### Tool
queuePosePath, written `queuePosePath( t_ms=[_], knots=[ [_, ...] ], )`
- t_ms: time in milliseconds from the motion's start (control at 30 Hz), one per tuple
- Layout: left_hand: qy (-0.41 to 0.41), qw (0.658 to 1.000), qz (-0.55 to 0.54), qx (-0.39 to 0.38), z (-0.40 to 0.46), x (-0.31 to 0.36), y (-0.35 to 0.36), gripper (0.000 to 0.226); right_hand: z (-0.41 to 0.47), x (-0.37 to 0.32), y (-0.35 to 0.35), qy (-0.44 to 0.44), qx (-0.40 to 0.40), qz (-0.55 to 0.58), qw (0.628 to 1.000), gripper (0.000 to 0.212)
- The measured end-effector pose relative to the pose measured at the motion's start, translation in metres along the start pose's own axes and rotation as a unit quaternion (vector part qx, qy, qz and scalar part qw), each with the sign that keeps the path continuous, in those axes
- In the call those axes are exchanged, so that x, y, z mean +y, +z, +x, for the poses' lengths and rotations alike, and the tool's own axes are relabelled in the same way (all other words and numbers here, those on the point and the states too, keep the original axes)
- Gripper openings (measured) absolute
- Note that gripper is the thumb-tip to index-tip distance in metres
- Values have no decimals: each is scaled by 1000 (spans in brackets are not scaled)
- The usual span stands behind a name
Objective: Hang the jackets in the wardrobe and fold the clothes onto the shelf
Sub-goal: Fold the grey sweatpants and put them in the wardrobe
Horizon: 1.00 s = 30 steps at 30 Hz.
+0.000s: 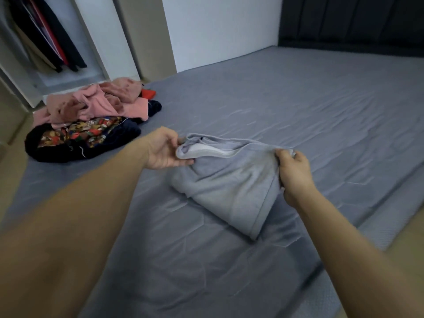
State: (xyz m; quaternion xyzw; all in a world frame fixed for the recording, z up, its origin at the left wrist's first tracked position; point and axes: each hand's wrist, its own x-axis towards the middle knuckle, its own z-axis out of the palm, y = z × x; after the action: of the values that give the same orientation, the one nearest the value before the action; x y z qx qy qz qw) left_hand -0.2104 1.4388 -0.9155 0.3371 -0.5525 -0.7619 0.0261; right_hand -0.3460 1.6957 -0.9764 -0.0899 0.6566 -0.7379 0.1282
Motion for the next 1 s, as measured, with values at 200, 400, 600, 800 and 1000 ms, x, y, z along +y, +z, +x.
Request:
queuePosePath(
  t_ms=[200,400,600,800,1000],
  knots=[
    [-31,907,401,123,85,-12,20,14,83,35,-3,-31,64,-176,982,20],
    [39,949,239,203,125,-15,16,51,97,79,-13,16,28,-356,934,15],
    [37,888,381,255,133,-36,16,78,115,49,14,-92,-59,-510,853,35],
    [-92,934,321,125,79,-53,-9,70,118,33,33,60,-241,-535,808,95],
    [-23,966,236,102,45,-74,-19,46,104,1,42,171,-376,-382,826,47]
  ],
)
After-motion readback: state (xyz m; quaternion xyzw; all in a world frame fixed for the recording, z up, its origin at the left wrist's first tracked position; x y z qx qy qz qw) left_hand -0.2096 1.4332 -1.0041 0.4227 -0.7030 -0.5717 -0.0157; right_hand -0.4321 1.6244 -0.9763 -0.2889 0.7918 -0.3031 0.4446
